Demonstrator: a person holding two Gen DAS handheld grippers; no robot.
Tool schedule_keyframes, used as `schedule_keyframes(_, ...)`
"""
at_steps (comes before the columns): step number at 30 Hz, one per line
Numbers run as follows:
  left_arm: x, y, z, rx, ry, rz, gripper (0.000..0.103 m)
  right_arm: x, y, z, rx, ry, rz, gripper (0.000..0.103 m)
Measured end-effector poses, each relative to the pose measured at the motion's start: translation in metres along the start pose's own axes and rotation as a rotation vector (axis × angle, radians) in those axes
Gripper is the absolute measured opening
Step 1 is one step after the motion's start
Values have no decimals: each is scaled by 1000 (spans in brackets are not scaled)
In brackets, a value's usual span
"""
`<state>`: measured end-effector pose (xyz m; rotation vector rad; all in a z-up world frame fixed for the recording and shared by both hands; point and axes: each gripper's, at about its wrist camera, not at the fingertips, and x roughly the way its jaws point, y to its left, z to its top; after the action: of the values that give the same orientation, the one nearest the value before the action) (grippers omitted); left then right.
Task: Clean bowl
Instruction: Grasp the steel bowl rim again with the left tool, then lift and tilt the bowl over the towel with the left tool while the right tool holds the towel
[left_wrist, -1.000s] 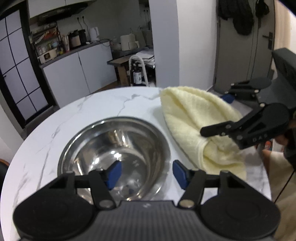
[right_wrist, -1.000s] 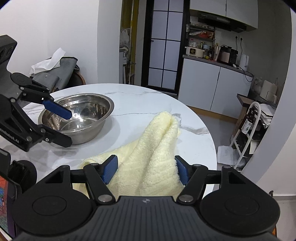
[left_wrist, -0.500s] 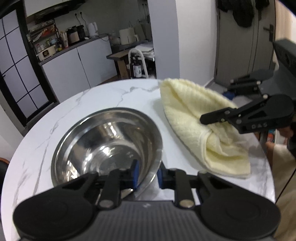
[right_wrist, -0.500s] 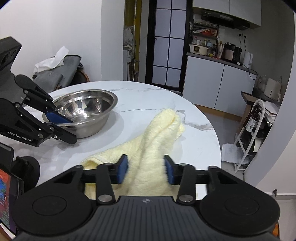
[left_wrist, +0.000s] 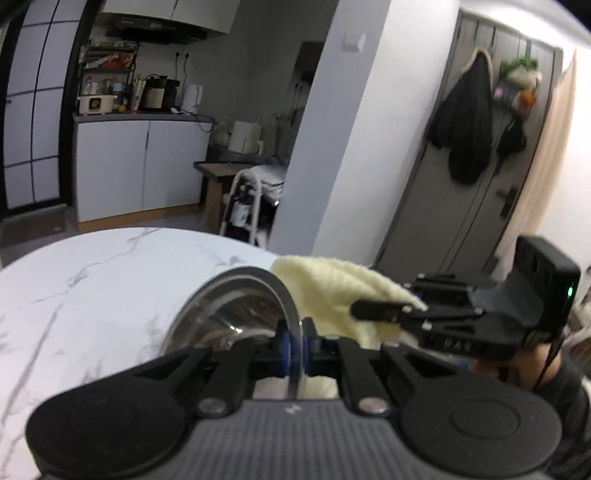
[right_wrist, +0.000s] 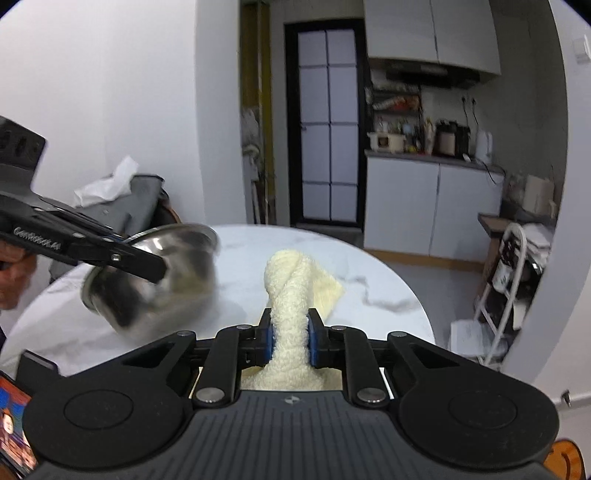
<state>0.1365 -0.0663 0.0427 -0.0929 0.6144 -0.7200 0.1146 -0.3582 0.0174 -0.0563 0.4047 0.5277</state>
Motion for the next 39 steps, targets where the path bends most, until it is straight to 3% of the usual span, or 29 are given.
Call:
schedule_keyframes(13,3,15,-4,-70,-28,-57,8,8,35,9,-11,-25,168,18)
schedule_keyframes(23,-1,38,-7,-179,-88,-73,8,6,52,10,-37,-34,195,18)
schedule_keyframes(39,2,40,-3,-229,-125,-96,11,7,79,11,-120,-44,265,17)
